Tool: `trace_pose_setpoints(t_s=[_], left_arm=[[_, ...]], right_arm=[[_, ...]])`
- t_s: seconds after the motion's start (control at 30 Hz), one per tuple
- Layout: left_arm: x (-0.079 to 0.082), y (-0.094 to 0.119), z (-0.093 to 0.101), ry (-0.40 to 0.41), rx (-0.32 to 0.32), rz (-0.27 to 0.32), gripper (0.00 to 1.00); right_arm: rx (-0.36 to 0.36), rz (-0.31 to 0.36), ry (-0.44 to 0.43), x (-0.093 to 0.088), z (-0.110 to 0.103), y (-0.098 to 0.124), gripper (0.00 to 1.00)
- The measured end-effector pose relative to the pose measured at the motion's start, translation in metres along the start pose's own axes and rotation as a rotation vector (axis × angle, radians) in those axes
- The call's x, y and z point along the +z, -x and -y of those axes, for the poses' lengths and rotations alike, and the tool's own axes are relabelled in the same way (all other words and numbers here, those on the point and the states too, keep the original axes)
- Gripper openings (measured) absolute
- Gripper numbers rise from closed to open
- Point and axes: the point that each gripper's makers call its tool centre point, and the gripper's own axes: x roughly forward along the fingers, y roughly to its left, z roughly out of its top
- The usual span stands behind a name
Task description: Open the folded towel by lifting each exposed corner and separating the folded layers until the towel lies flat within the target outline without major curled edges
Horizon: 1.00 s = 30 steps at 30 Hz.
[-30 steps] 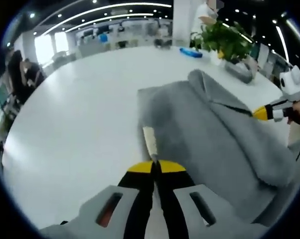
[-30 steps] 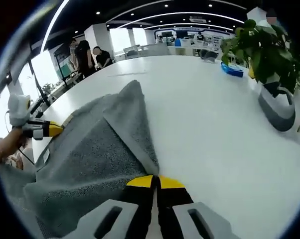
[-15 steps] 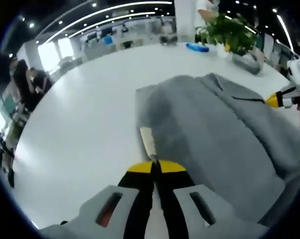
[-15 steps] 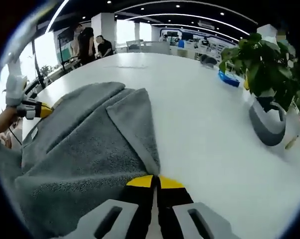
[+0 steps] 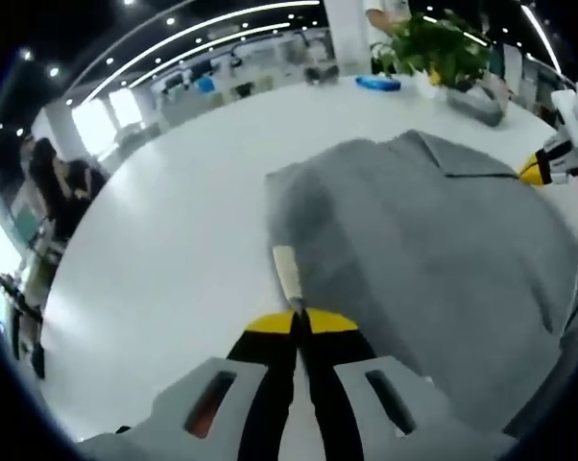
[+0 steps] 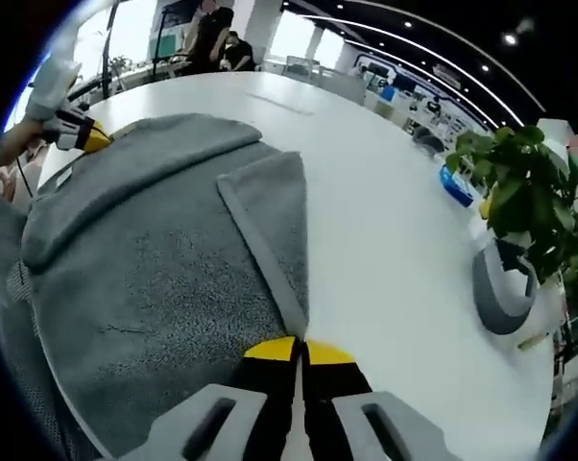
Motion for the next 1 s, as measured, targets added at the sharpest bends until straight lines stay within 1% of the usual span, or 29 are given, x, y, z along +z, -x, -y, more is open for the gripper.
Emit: trace_pose_setpoints(t_s=[0.23, 0.37, 0.43, 0.5, 0.57, 0.6, 0.67, 0.8, 0.97, 1.0], left_arm=[[0.0, 0.003, -0.002, -0.031, 0.019, -0.003, 0.02], [-0.002, 0.002, -0.005, -0.012, 0.021, -0.006, 0.03], [-0.003, 0.002, -0.004, -0.015, 0.021, -0.007, 0.03], [-0.004, 0.001, -0.003, -0.033, 0.023, -0.012, 0.03], [-0.003, 0.002, -0.004, -0.091, 0.043, -0.018, 0.03], [-0.003, 0.001, -0.004, -0.107, 0.047, -0.021, 0.03], [-0.005, 0.001, -0.003, -0.117, 0.047, -0.028, 0.03], [-0.007, 0.001, -0.006, -0.101, 0.051, -0.039, 0.03], [-0.017, 0.001, -0.015, -0.076, 0.079, -0.082, 0.03], [-0.017, 0.001, -0.017, -0.065, 0.079, -0.073, 0.03]], right_arm=[[-0.014, -0.011, 0.043, -0.002, 0.004, 0.0, 0.0], [-0.021, -0.012, 0.034, -0.004, 0.009, 0.001, 0.0], [-0.023, -0.012, 0.027, -0.006, 0.011, 0.002, 0.0], [-0.024, -0.012, 0.02, -0.007, 0.013, 0.002, 0.0], [-0.029, -0.015, 0.013, -0.009, 0.015, 0.003, 0.0], [-0.033, -0.017, 0.012, -0.01, 0.017, 0.003, 0.0], [-0.042, -0.021, 0.007, -0.014, 0.022, 0.003, 0.0], [-0.054, -0.022, -0.008, -0.019, 0.027, 0.006, 0.0], [-0.076, -0.035, -0.025, -0.027, 0.038, 0.008, 0.0], [-0.08, -0.037, -0.035, -0.029, 0.04, 0.008, 0.0]])
